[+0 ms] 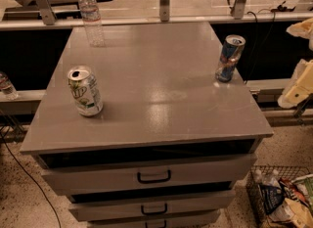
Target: Move redbull can near water bottle
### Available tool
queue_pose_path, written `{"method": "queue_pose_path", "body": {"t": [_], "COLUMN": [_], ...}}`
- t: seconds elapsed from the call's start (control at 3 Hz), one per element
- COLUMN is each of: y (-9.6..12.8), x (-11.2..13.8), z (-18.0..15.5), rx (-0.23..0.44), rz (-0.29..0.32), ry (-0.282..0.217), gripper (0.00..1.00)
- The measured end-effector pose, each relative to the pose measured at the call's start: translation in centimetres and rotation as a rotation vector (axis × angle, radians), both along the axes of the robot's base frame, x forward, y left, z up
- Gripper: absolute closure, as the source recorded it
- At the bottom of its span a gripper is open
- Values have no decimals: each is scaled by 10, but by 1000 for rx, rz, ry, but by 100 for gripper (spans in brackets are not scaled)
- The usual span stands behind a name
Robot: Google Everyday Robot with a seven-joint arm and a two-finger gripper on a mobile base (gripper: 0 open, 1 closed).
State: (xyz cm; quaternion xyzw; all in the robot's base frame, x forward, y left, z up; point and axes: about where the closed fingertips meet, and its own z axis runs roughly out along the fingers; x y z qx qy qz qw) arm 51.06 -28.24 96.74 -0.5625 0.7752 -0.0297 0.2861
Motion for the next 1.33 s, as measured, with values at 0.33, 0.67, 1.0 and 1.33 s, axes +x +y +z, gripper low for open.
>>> {"method": "queue_pose_path", "body": {"t": [0.33, 0.67, 1.0, 1.33], "y": [-34, -40, -34, -19], "x": [53, 103, 136, 152], "z": [-9, -32, -59, -76], "rx": [128, 276, 405, 505], "rz": [-1, 11, -2, -7], "ry": [-87, -115, -83, -33], "gripper": [0, 0, 0, 0]}}
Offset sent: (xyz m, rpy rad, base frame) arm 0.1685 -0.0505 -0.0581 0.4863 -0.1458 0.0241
